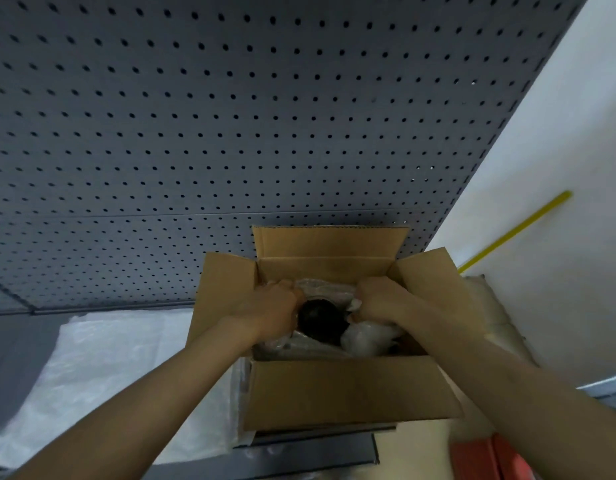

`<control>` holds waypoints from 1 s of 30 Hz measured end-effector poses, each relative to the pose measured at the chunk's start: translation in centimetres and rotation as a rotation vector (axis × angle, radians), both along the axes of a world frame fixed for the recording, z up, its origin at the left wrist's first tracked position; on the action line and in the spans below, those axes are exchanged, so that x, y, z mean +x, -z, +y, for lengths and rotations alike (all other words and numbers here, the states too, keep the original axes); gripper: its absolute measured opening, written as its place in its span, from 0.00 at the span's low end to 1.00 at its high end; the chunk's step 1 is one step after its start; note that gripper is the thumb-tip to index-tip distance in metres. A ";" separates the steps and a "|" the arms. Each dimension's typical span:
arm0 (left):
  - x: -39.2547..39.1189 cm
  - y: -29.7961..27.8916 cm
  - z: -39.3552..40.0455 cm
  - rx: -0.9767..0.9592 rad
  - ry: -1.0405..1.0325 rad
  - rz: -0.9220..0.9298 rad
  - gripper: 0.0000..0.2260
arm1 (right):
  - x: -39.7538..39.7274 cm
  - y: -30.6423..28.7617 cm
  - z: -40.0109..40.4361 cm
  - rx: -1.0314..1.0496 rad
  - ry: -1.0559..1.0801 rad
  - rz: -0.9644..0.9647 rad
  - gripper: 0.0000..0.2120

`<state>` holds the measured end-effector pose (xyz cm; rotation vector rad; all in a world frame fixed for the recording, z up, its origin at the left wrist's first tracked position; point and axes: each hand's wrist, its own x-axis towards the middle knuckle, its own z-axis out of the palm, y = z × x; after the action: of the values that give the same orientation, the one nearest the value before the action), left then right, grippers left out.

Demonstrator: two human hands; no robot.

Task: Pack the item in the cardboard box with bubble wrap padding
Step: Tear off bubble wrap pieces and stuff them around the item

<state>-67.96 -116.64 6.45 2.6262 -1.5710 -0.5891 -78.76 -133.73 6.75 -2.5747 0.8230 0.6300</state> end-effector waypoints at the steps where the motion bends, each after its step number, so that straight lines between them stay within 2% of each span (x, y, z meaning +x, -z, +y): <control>1: 0.1 -0.1 0.2 -0.001 -0.006 -0.002 0.16 | 0.0 -0.5 0.5 -0.006 -0.019 -0.016 0.13; 5: -0.1 -1.5 1.8 -0.032 -0.061 -0.056 0.19 | -0.5 -2.8 2.7 0.005 -0.099 -0.046 0.12; 6: -0.3 -1.9 2.3 -0.034 -0.073 -0.082 0.17 | -0.6 -3.3 3.1 0.012 -0.121 -0.055 0.11; 10: -1.3 -3.5 4.5 0.008 -0.201 -0.239 0.05 | -1.1 -4.9 4.8 -0.021 -0.191 -0.113 0.21; 14: -2.2 -4.6 7.9 0.065 -0.357 -0.275 0.10 | -1.0 -5.8 6.8 -0.026 -0.241 -0.115 0.21; 18: -2.0 -4.3 13.1 -0.040 -0.439 -0.266 0.12 | -0.1 -6.4 10.1 -0.100 -0.264 -0.111 0.17; 23: 0.3 -3.3 20.2 -0.060 -0.548 -0.158 0.19 | 3.1 -7.4 16.7 -0.256 -0.244 -0.268 0.11; 27: 3.7 -2.1 25.1 0.002 -0.560 -0.128 0.19 | 6.8 -6.9 23.2 -0.211 -0.273 -0.354 0.10; 30: 6.7 -1.4 28.0 0.035 -0.480 -0.123 0.20 | 9.4 -5.3 28.0 -0.123 -0.248 -0.298 0.13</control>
<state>-61.24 -88.61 7.81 2.9571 -0.8916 -0.4292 -69.37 -105.76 12.07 -2.8150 0.4620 0.2553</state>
